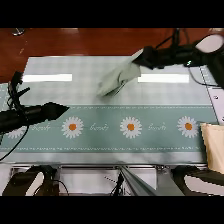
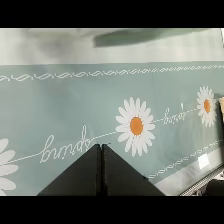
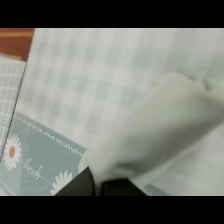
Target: Fold the shirts.
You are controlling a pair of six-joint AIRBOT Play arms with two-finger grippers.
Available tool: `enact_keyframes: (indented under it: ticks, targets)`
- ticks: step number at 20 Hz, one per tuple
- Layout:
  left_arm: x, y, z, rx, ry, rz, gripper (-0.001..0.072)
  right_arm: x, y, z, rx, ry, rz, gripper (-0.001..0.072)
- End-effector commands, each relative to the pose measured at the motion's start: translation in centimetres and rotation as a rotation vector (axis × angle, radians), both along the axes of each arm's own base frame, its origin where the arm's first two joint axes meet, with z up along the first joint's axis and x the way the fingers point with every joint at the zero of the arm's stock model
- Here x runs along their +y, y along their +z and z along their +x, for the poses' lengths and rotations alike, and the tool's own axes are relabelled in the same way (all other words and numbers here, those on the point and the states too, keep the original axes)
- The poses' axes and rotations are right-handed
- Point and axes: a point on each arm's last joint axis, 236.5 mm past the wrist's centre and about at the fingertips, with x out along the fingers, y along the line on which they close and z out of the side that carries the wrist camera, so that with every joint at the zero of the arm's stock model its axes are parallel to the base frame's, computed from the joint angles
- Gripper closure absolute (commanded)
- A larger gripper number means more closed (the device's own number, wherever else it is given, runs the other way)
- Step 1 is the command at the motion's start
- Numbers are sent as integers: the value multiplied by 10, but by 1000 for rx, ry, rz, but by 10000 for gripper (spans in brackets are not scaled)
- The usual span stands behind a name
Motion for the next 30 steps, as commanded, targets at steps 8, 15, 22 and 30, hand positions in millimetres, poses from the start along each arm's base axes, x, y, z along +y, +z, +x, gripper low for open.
enact_keyframes:
  ticks: [8, 15, 22, 30]
  targets:
    - [0, 0, 0, -1, 1, 0, 681, -213, 75, -55, 73, -414, -146, 693]
    - [0, 0, 0, -1, 1, 0, 681, -340, 49, -196, 436, -797, -402, 695]
    - [1, 1, 2, -7, 7, 0, 681, -401, 38, -365, 709, -1382, -589, 693]
    - [2, 3, 6, -24, 17, -2, 680, -391, 4, -425, 910, -1531, -640, 79]
